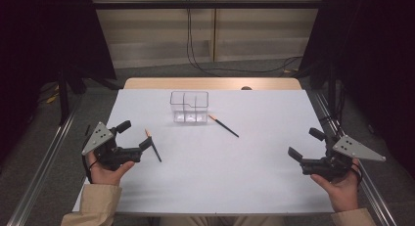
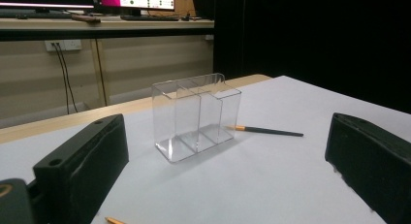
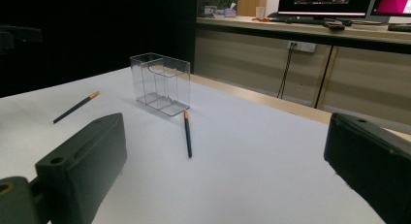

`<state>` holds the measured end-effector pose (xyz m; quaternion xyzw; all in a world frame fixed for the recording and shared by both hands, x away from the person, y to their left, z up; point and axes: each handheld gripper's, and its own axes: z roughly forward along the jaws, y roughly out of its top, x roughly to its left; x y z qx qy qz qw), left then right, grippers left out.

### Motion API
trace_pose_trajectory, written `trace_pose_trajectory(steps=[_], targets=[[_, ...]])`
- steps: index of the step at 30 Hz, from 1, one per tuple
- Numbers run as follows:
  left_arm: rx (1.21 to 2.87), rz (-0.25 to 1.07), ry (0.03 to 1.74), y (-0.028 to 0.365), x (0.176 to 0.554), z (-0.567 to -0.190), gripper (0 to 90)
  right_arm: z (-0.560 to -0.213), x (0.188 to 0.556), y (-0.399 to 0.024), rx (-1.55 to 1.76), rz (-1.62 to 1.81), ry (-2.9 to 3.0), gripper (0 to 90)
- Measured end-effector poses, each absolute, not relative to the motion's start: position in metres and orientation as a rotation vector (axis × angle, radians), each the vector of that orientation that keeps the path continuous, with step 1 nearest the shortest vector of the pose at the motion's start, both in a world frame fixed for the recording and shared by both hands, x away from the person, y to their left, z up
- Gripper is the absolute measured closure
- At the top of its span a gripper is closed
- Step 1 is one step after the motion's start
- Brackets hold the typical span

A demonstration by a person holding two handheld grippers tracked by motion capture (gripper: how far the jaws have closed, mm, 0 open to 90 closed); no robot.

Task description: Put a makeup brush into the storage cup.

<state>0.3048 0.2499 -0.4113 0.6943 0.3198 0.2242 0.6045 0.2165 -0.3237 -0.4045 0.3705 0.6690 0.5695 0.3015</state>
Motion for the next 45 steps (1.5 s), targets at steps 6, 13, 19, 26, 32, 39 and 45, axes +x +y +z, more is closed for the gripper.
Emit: trace_pose_trajectory(steps=[6,13,19,26,32,39,45], targets=[[1.595,0.511,0.769,0.244,0.318,-0.412,1.6,-0.405,0.218,-0.322,0.979,1.514,1.776,1.2],[1.611,0.494,0.811,0.23,0.333,-0.416,1.6,-0.406,0.218,-0.324,0.98,1.514,1.78,1.2],[1.616,0.478,0.842,0.222,0.343,-0.417,1.6,-0.405,0.217,-0.324,0.979,1.517,1.771,1.2],[1.632,0.477,0.849,0.217,0.347,-0.416,1.7,-0.405,0.217,-0.324,0.977,1.517,1.775,1.2],[1.666,0.468,0.897,0.216,0.354,-0.418,1.9,-0.405,0.216,-0.324,0.98,1.517,1.776,1.2],[1.714,0.458,0.924,0.213,0.36,-0.417,1.9,-0.405,0.215,-0.324,0.98,1.517,1.776,1.3],[1.73,0.463,0.94,0.208,0.365,-0.416,1.9,-0.405,0.215,-0.324,0.978,1.52,1.778,1.5]])
